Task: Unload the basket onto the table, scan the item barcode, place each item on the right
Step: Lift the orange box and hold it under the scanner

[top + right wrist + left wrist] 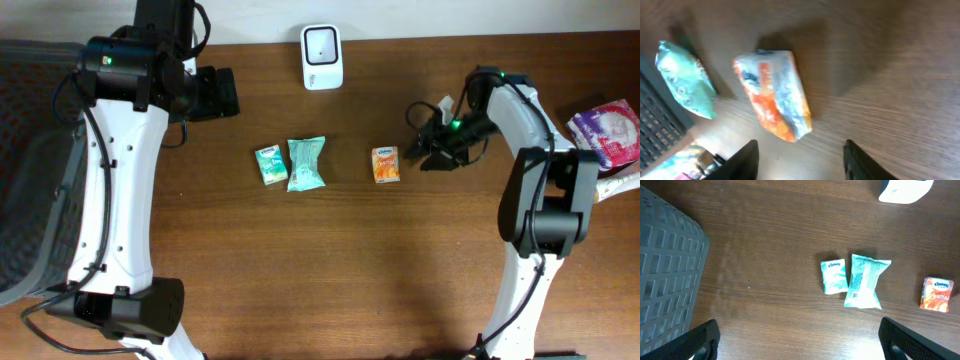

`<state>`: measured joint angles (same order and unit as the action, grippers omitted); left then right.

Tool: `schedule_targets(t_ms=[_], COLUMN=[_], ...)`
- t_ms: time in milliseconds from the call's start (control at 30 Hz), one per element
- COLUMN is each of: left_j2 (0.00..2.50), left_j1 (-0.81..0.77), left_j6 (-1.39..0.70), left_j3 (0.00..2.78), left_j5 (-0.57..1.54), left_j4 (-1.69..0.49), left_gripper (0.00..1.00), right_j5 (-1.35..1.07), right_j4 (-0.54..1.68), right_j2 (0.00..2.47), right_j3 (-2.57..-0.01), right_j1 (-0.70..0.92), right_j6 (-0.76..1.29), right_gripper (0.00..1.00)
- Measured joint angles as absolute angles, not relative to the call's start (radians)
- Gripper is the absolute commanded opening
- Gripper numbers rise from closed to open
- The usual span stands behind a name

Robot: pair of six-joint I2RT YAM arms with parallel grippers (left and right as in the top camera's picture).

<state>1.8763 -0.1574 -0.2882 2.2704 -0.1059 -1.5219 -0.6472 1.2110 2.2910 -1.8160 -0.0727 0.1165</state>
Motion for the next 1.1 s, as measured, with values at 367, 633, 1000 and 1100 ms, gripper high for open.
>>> schedule_targets(t_ms=[367, 633, 1000, 1100], left_j2=[1.876, 1.876, 1.876, 1.876], left_j1=[-0.157, -0.157, -0.157, -0.157], left_j6=[-0.288, -0.288, -0.288, -0.288], left_j3=[2.270, 2.270, 2.270, 2.270], left_j5=[-0.106, -0.106, -0.106, -0.106], left_j4=[-1.522, -1.522, -1.522, -1.522], left_gripper=[0.99, 0.99, 0.99, 0.99], right_j5=[-0.582, -0.603, -1.160, -1.318], right_j4=[1.041, 0.885, 1.002, 0.846], right_j2=[2.291, 2.265, 2.298, 2.299], right_j3=[-1.772, -1.643, -1.847, -1.904], right_j1=[0.029, 0.086, 0.058, 0.055], right_j6=[0.082, 0.080, 0.010, -0.007], right_gripper=[0.45, 0.04, 0.04, 0.04])
